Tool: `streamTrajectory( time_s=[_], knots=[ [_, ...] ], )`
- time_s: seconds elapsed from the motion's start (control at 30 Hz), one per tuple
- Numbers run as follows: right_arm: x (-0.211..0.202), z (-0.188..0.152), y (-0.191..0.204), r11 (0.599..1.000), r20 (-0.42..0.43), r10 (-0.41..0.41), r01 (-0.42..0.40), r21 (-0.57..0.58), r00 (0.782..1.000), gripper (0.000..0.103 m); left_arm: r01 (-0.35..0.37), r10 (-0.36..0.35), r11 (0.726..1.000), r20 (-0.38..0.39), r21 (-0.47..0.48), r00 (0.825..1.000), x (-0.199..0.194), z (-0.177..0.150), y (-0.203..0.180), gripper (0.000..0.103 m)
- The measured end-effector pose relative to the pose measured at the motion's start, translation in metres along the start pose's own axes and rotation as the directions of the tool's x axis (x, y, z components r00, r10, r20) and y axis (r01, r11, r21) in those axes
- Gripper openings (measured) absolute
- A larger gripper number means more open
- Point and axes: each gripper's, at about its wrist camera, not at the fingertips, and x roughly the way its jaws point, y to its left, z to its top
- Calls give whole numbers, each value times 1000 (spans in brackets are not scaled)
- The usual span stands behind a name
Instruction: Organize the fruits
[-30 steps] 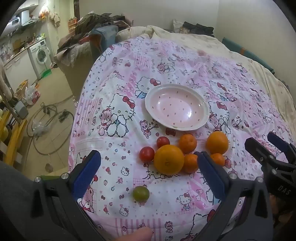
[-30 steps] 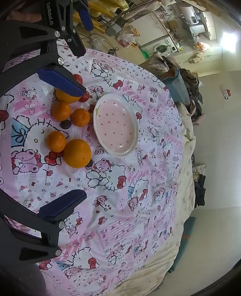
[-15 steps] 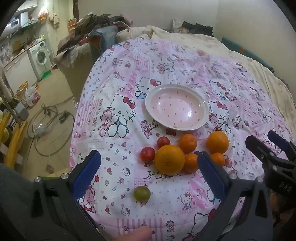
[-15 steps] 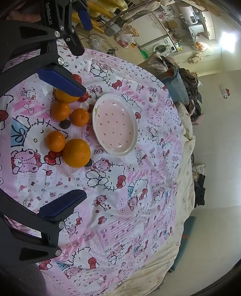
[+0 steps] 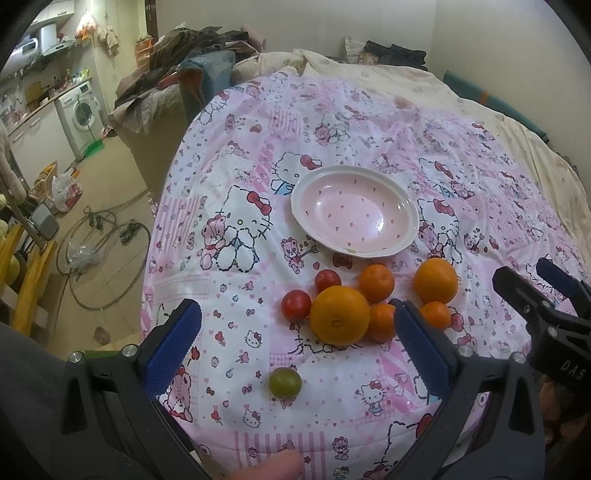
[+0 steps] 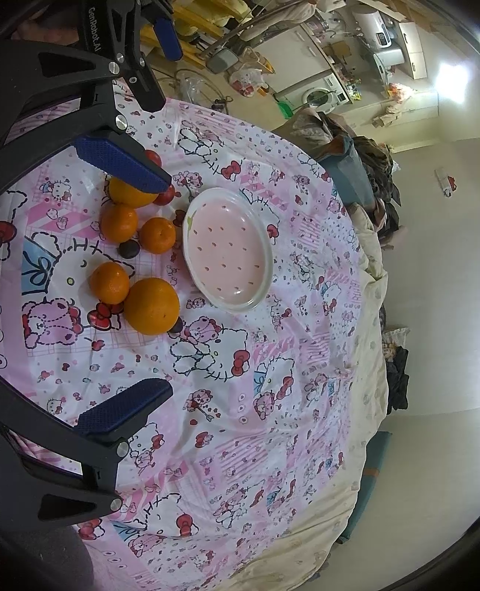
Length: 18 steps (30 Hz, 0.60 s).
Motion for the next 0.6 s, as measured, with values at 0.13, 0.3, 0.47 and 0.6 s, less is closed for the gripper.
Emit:
streamTrajectory(
  time_s=[0.13,0.3,0.47,0.6],
  knots=[
    [-1,-1,0,1000,2,1,-1,5,1000,102,-4,4,1000,2,-9,1000,-1,2,-1,103],
    [0,-2,-1,1000,7,1,-1,5,1000,102,-4,4,1000,1,-22,1000,-2,3,-1,103],
    [-2,0,-4,1000,8,1,-1,16,1000,102,-4,4,1000,2,-15,1000,-2,5,-3,103],
    [-4,2,-7,1000,12,2,-2,28,1000,102,-8,8,1000,3,-12,1000,-1,4,-3,103]
  ],
)
